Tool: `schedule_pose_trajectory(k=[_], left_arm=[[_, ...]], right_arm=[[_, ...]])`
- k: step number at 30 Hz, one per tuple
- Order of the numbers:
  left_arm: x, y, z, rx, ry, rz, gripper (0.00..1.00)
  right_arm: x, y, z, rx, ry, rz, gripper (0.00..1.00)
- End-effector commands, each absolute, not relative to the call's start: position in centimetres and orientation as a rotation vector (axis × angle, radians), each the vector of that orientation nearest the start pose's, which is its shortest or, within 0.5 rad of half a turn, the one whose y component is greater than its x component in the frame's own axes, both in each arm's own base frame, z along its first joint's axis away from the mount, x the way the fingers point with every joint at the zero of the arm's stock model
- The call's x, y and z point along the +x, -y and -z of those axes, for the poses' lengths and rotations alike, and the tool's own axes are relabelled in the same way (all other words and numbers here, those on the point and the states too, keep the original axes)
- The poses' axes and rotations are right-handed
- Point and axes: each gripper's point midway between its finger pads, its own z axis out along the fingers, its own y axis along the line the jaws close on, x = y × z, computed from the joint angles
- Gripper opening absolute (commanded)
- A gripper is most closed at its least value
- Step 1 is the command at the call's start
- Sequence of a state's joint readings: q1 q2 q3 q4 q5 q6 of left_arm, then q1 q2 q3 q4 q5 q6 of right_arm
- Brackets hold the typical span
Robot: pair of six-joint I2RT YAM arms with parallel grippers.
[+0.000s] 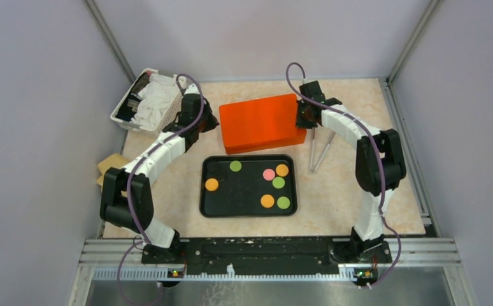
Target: Pack the cookies
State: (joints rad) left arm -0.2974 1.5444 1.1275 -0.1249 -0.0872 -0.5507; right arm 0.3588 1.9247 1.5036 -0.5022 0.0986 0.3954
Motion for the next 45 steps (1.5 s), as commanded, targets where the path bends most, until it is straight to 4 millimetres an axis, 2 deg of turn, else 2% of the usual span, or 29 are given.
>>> schedule_pose_trajectory(k=[1, 6, 8, 10, 13, 15, 16, 18, 21, 22, 24, 26, 27, 28, 35, 45], left_arm=[[43.5, 14.0, -19.1, -0.292, -2.051, 0.416, 0.0], [43.3, 14.9, -19.9, -0.246, -2.032, 0.441, 0.0], [43.2, 15.2, -20.5, -0.228, -2.017, 0.446, 0.0], [43.0, 15.4, -21.2, -0.212, -2.002, 0.453, 0.0], [42.6, 16.0, -22.8, -0.177, -1.972, 0.472, 0.0], [42.3, 16.4, -24.0, -0.148, -1.946, 0.483, 0.05], [42.2, 16.5, -24.6, -0.135, -1.935, 0.492, 0.09], [42.0, 16.7, -25.8, -0.105, -1.914, 0.503, 0.23], [42.0, 16.7, -27.6, -0.033, -1.881, 0.482, 0.52], [41.9, 16.6, -27.9, -0.019, -1.881, 0.464, 0.62], [41.9, 16.1, -28.6, -0.014, -1.883, 0.429, 0.75], [41.8, 15.6, -29.1, -0.025, -1.892, 0.404, 0.83], [41.7, 15.5, -29.4, -0.025, -1.89, 0.4, 0.94], [41.7, 15.4, -29.6, -0.027, -1.887, 0.391, 0.98], [41.5, 13.1, -29.7, -0.094, -1.895, 0.274, 0.98], [41.2, 12.9, -29.4, -0.105, -1.881, 0.274, 0.98]], right_arm=[[46.0, -17.0, -13.7, 0.076, -2.399, -0.23, 0.0], [46.6, -17.4, -18.4, 0.05, -2.286, -0.272, 0.0], [46.7, -17.5, -20.3, 0.046, -2.242, -0.288, 0.04], [46.7, -17.5, -22.0, 0.046, -2.206, -0.302, 0.13], [46.6, -17.6, -23.8, 0.044, -2.168, -0.321, 0.36], [46.5, -17.7, -24.7, 0.042, -2.15, -0.332, 0.47], [46.4, -17.7, -25.0, 0.042, -2.144, -0.335, 0.51], [46.3, -17.5, -25.2, 0.048, -2.138, -0.329, 0.62], [46.2, -16.5, -25.4, 0.077, -2.133, -0.271, 0.96], [46.2, -16.0, -25.5, 0.09, -2.13, -0.246, 0.98], [45.9, -14.9, -25.5, 0.115, -2.128, -0.187, 0.99], [45.5, -13.9, -25.7, 0.133, -2.12, -0.135, 0.99], [45.4, -13.5, -25.6, 0.14, -2.121, -0.108, 0.99], [45.1, -13.0, -25.6, 0.15, -2.122, -0.082, 0.99], [43.8, -10.6, -24.5, 0.188, -2.118, 0.041, 0.99], [42.9, -8.3, -23.8, 0.23, -2.117, 0.176, 0.99]])
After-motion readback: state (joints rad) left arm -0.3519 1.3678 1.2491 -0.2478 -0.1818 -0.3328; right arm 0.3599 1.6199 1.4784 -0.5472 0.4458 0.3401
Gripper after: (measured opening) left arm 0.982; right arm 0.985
